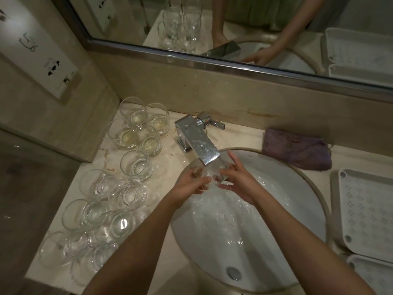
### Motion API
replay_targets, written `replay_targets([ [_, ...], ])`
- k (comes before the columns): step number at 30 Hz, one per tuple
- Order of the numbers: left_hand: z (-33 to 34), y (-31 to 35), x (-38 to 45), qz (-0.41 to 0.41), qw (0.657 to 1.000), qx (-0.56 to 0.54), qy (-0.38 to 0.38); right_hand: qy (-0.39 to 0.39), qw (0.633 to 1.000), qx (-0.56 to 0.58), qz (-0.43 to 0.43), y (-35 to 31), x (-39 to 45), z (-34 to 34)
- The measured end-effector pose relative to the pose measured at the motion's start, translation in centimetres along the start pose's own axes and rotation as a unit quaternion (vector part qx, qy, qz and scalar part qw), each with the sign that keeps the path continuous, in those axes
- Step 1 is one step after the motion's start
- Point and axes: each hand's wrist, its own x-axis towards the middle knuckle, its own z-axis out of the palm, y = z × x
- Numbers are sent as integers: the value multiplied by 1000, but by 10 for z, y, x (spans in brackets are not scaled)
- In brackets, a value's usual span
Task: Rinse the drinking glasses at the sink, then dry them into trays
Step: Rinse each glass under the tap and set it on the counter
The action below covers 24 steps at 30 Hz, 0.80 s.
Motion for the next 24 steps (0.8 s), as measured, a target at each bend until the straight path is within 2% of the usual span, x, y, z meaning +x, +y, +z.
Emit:
replay_targets([
  [2, -2, -1, -1, -31, 999, -18, -8, -52, 998, -43, 2, -7, 3, -1],
  [4, -3, -3, -4, -54, 997, -60, -8, -71, 994, -88, 7, -9, 8, 1],
  [11, -10, -12, -7, -55, 990, -129, -25, 24, 996, -79, 23, -2, 7, 21],
  [16, 0, -6, -2, -39, 985, -165, 31, 42, 987, -137, 70, 0, 2, 17],
  [18, 7, -3, 1, -36, 985, -158, 63, 37, 986, -156, 43, -2, 2, 8],
  [20, 13, 1, 1, -33, 987, -131, 82, 0, 981, -195, 0, -4, 1, -3],
  [22, 16, 2, 1, -30, 988, -109, 102, -42, 955, -292, -19, -3, -2, -5],
  [24, 19, 5, -1, -36, 989, -94, 111, -26, 935, -351, -40, 2, -4, 4],
])
